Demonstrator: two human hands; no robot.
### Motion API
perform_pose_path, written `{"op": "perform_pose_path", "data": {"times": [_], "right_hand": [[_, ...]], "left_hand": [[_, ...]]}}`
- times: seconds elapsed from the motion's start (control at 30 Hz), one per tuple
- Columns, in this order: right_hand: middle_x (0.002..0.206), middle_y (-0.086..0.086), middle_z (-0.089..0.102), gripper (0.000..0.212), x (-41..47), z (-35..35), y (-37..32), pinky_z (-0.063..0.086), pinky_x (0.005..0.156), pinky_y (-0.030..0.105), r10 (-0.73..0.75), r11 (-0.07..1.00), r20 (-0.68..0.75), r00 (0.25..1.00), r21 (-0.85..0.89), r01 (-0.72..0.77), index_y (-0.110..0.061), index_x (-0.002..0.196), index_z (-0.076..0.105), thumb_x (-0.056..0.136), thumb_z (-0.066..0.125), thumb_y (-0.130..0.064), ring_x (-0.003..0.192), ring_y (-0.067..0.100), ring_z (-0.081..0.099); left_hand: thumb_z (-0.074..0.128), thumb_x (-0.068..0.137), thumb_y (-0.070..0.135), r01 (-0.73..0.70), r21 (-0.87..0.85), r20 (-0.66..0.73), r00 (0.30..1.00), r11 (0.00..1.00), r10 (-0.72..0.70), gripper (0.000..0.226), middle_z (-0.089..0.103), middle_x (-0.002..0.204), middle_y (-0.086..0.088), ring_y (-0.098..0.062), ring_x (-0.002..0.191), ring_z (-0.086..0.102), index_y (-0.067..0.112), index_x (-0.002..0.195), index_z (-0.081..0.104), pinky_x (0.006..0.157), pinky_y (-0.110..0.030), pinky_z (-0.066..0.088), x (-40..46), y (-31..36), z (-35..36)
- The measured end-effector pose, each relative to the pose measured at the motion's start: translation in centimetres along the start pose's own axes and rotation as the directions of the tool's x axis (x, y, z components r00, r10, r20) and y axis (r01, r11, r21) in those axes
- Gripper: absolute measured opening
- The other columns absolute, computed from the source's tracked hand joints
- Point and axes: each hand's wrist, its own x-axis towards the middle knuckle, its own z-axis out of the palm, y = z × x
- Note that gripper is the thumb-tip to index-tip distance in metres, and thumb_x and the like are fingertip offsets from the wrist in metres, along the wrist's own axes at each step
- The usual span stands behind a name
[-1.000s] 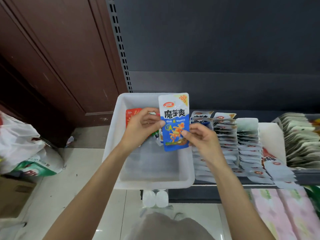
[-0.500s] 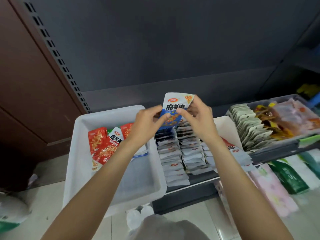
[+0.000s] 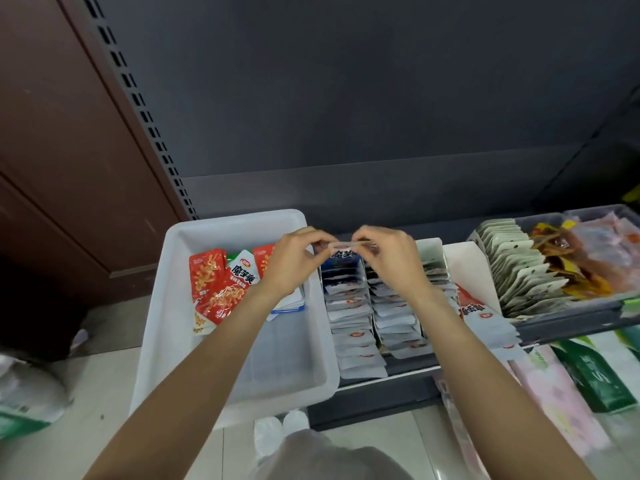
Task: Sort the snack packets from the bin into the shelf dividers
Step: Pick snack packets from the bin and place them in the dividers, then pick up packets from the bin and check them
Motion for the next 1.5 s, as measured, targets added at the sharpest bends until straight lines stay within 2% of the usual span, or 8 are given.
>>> {"op": "perform_pose_path", "data": {"times": [0.23,0.47,0.67,0.73,0.83,1.0,1.2,1.5], "right_hand": [[0.087,0.001,0.060,0.019,0.1,1.3,-0.8,0.040,0.056,0.025,-0.137,0.934,0.016,0.990,-0.330,0.134,-0.015,0.068,0.070,0.060,0.080,0.000,0.080,0.024,0.053],[0.088,0.003,0.059,0.016,0.0,2.0,-1.1,0.048,0.063,0.035,-0.030,0.945,0.031,0.999,-0.325,0.038,-0.016,0.067,0.071,0.064,0.083,-0.007,0.079,0.028,0.054],[0.103,0.006,0.058,0.019,-2.3,0.9,-5.0,0.042,0.077,0.029,-0.051,0.991,-0.162,0.985,-0.128,0.030,-0.012,0.099,0.067,0.081,0.065,-0.007,0.092,0.023,0.050],[0.099,0.006,0.060,0.015,-4.0,1.8,-7.2,0.045,0.073,0.026,-0.076,0.997,-0.096,0.993,-0.013,0.075,-0.011,0.097,0.067,0.086,0.056,-0.011,0.087,0.020,0.056],[0.100,0.006,0.062,0.020,-5.5,4.5,-9.6,0.049,0.065,0.030,-0.029,0.998,0.231,0.972,-0.047,0.041,-0.011,0.101,0.066,0.088,0.051,-0.011,0.079,0.024,0.064],[0.128,0.016,0.053,0.043,-6.1,9.5,-11.0,0.042,0.092,0.034,0.184,0.971,0.624,0.759,-0.237,-0.040,-0.001,0.130,0.047,0.087,0.045,0.004,0.113,0.030,0.054],[0.123,0.018,0.057,0.035,-5.8,12.2,-11.2,0.041,0.092,0.034,0.236,0.947,0.664,0.709,-0.321,-0.015,0.000,0.124,0.051,0.089,0.043,0.001,0.110,0.031,0.055],[0.124,0.017,0.046,0.032,-5.1,13.5,-11.2,0.042,0.086,0.038,0.403,0.915,0.503,0.765,-0.257,-0.313,0.000,0.123,0.050,0.091,0.044,0.000,0.107,0.035,0.053]], "left_hand": [[0.070,0.082,0.015,-0.108,0.222,-0.044,0.992,0.969,0.121,0.013,0.069,0.094,0.004,-0.002,0.070,0.049,0.023,0.092,0.074,0.063,-0.019,0.044,-1.5,-1.2,-0.1],[0.059,0.092,0.025,-0.101,0.295,0.022,0.995,0.950,0.099,0.017,0.070,0.102,0.007,-0.015,0.086,0.064,0.027,0.105,0.070,0.064,-0.026,0.048,-2.7,-1.8,-0.1],[0.067,0.084,0.019,0.096,0.236,-0.211,0.976,0.967,-0.045,0.031,0.066,0.110,0.001,-0.018,0.099,0.060,0.019,0.115,0.063,0.079,-0.030,0.050,-5.9,-4.9,-2.0],[0.077,0.075,0.024,0.087,0.351,-0.120,0.992,0.932,-0.047,0.046,0.064,0.112,-0.003,-0.024,0.104,0.056,0.017,0.117,0.061,0.084,-0.036,0.050,-7.8,-7.3,-1.7],[0.082,0.062,0.037,0.044,0.500,0.102,0.989,0.865,-0.109,0.071,0.055,0.121,-0.007,-0.028,0.113,0.049,0.018,0.124,0.053,0.091,-0.044,0.047,-9.2,-10.1,-0.8],[0.083,0.060,0.040,-0.086,0.534,0.250,0.966,0.841,-0.060,0.067,0.056,0.118,-0.007,-0.028,0.110,0.053,0.021,0.119,0.056,0.092,-0.042,0.045,-7.2,-11.2,0.2],[0.083,0.068,0.029,-0.172,0.386,0.244,0.967,0.906,0.080,0.041,0.066,0.108,-0.002,-0.024,0.098,0.063,0.020,0.106,0.071,0.074,-0.033,0.054,-6.0,-12.7,-1.8],[0.085,0.064,0.017,-0.184,0.392,0.179,0.976,0.902,0.121,0.030,0.071,0.098,-0.002,-0.026,0.085,0.068,0.018,0.092,0.076,0.070,-0.031,0.054,-8.0,-14.4,-3.5]]}}
